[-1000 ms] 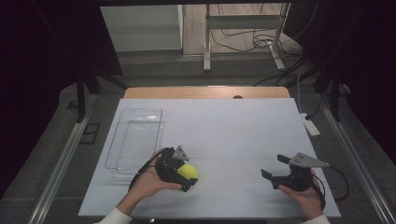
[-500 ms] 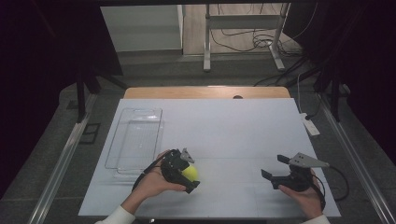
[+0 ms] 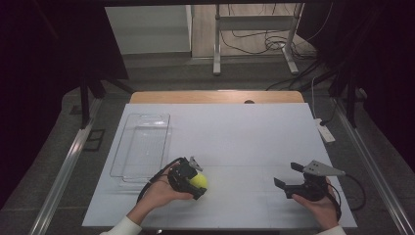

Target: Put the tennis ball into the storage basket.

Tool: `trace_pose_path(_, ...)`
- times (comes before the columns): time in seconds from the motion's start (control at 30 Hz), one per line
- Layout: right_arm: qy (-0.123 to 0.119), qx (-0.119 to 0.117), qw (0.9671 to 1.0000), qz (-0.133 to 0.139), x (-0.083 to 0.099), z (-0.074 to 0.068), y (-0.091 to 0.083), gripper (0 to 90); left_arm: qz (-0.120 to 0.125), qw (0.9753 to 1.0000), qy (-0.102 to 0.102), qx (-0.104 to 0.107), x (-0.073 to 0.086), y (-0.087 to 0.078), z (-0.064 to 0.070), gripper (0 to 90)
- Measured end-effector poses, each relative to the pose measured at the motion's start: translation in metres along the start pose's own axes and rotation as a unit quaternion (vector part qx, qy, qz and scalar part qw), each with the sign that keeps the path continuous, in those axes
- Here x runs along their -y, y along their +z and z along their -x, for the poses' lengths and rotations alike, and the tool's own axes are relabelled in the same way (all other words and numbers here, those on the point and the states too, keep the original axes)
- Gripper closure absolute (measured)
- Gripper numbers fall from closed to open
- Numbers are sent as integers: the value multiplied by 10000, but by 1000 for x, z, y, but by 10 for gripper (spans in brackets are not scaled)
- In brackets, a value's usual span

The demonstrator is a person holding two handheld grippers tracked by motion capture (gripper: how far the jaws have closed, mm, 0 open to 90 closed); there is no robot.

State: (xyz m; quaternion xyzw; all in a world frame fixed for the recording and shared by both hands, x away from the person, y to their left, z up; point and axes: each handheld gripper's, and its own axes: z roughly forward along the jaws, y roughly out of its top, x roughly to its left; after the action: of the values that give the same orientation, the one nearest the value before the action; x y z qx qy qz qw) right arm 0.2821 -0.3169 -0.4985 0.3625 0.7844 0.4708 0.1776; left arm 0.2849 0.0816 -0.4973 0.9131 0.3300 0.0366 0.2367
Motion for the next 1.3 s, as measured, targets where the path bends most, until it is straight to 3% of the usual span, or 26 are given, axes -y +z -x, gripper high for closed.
trace_pose_path(0.9, -6, 22, 10000, 14, 0, 0, -1, 89, 248, 9996, 120, 8, 1, -13, 1, 266)
trace_pose_path(1.13, -5, 25, 10000, 12, 0, 0, -1, 88, 394, 9992, 87, -7, 2, -21, 0, 266)
trace_pose_path(1.3, -2, 30, 10000, 18, 0, 0, -1, 89, 666, 9977, 93, -94, 2, -29, 0, 266)
